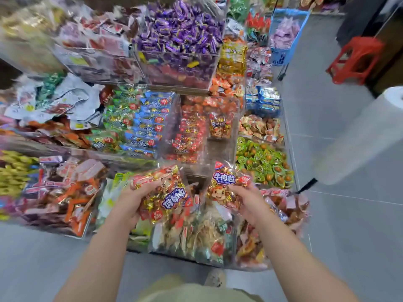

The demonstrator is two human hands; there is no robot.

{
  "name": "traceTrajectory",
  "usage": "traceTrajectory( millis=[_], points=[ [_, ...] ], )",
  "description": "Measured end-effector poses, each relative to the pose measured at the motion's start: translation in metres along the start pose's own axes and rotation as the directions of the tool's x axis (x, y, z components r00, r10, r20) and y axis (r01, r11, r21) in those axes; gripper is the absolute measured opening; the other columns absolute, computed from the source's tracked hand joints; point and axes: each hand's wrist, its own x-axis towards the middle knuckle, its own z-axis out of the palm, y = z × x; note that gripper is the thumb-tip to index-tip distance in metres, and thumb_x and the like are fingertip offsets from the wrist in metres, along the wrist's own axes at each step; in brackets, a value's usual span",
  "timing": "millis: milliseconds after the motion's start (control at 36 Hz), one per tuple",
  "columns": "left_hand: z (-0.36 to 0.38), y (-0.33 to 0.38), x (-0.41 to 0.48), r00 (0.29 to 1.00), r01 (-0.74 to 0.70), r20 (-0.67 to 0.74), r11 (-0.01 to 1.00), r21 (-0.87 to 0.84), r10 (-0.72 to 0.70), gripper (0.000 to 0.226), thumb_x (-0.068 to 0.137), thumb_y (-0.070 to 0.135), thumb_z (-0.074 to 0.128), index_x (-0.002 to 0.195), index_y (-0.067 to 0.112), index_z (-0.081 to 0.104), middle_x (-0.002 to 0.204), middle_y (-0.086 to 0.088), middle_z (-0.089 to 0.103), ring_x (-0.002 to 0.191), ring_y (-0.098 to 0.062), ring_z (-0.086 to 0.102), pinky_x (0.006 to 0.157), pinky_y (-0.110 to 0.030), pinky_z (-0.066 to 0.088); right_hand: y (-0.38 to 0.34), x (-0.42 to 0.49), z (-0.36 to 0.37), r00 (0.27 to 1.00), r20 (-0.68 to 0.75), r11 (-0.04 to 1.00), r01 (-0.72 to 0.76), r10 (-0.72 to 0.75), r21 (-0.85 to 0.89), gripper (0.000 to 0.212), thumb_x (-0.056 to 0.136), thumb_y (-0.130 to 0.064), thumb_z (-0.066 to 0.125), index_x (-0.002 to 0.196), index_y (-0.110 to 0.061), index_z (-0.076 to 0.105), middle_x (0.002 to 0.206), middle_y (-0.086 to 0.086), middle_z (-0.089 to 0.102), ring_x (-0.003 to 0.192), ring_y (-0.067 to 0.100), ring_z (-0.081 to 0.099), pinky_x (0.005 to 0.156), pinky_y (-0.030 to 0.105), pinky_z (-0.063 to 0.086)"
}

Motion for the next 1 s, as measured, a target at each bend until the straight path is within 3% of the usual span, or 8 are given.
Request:
traceTrajectory(
  millis=[111,250,361,444,556,694,833,1000],
  points=[
    [0.014,0.023,0.016,0.998,-0.045,-0.031,0.999,0.025,0.046,0.094,0.041,0.031,0.084,0.125,0.003,0.053,0.088,-0.014,0.070,0.054,-0.020,0.070,0.037,-0.026,0.048,-0.044,0.021,0.011,0.995,-0.015,0.992,0.097,-0.098,-0.078,0.026,0.084,-0.009,0.067,0.090,-0.032,0.056,0.078,-0.010,0.072,0.065,0.006,0.069,0.048,0.023,0.052],
    [0.033,0.048,0.037,0.995,-0.098,-0.028,0.995,0.020,0.099,0.081,0.047,0.029,0.082,0.119,0.005,0.055,0.085,-0.010,0.071,0.057,-0.019,0.070,0.035,-0.023,0.045,-0.083,0.051,0.031,0.963,-0.075,0.894,0.208,-0.258,-0.397,0.053,0.084,-0.029,0.067,0.133,-0.020,0.049,0.115,-0.007,0.061,0.101,0.017,0.060,0.088,0.038,0.049],
    [0.043,0.068,0.056,0.992,-0.126,0.005,0.991,0.040,0.126,0.078,0.052,0.026,0.083,0.122,0.007,0.056,0.092,-0.013,0.072,0.063,-0.023,0.072,0.040,-0.026,0.049,-0.100,0.077,0.052,0.918,-0.094,0.785,0.271,-0.384,-0.557,0.035,0.088,-0.021,0.064,0.122,-0.020,0.054,0.105,0.000,0.068,0.074,0.008,0.064,0.054,0.018,0.051],
    [0.044,0.083,0.073,0.988,-0.156,0.011,0.986,0.066,0.155,0.071,0.050,0.025,0.085,0.114,0.012,0.059,0.086,-0.009,0.075,0.065,-0.023,0.073,0.044,-0.030,0.052,-0.107,0.097,0.072,0.891,-0.107,0.661,0.242,-0.441,-0.711,0.044,0.090,-0.016,0.060,0.131,-0.011,0.046,0.117,0.006,0.061,0.093,0.020,0.063,0.067,0.024,0.050],
    [0.039,0.106,0.095,0.986,-0.169,0.022,0.979,0.110,0.168,0.063,0.049,0.028,0.088,0.104,0.018,0.058,0.086,-0.008,0.075,0.069,-0.026,0.073,0.053,-0.037,0.056,-0.109,0.125,0.091,0.874,-0.156,0.578,0.161,-0.461,-0.800,0.030,0.090,-0.006,0.055,0.118,-0.007,0.045,0.082,-0.002,0.051,0.072,0.016,0.055,0.053,0.021,0.036],
    [0.031,0.137,0.124,0.989,-0.130,0.078,0.990,0.056,0.125,0.072,0.048,0.029,0.089,0.113,0.013,0.062,0.092,-0.015,0.075,0.079,-0.035,0.073,0.065,-0.051,0.057,-0.107,0.164,0.104,0.855,-0.323,0.684,0.051,-0.407,-0.727,0.045,0.091,-0.002,0.048,0.135,-0.007,0.038,0.121,0.014,0.059,0.109,0.031,0.059,0.083,0.032,0.046],
    [0.028,0.155,0.152,0.986,-0.130,0.115,0.989,0.072,0.122,0.073,0.035,0.030,0.095,0.100,0.020,0.063,0.093,-0.013,0.075,0.082,-0.035,0.072,0.069,-0.054,0.057,-0.099,0.207,0.104,0.858,-0.394,0.852,0.089,-0.328,-0.516,0.046,0.088,-0.002,0.055,0.131,-0.015,0.042,0.103,0.003,0.061,0.080,0.019,0.058,0.070,0.023,0.045],
    [0.027,0.163,0.177,0.982,-0.105,0.169,0.988,0.111,0.085,0.078,0.038,0.035,0.090,0.108,0.015,0.061,0.092,-0.011,0.075,0.081,-0.032,0.073,0.062,-0.045,0.058,-0.095,0.242,0.094,0.893,-0.403,0.940,0.061,-0.201,-0.336,0.052,0.087,0.008,0.047,0.134,-0.014,0.042,0.099,0.010,0.064,0.088,0.028,0.061,0.076,0.035,0.053]
  ],
)
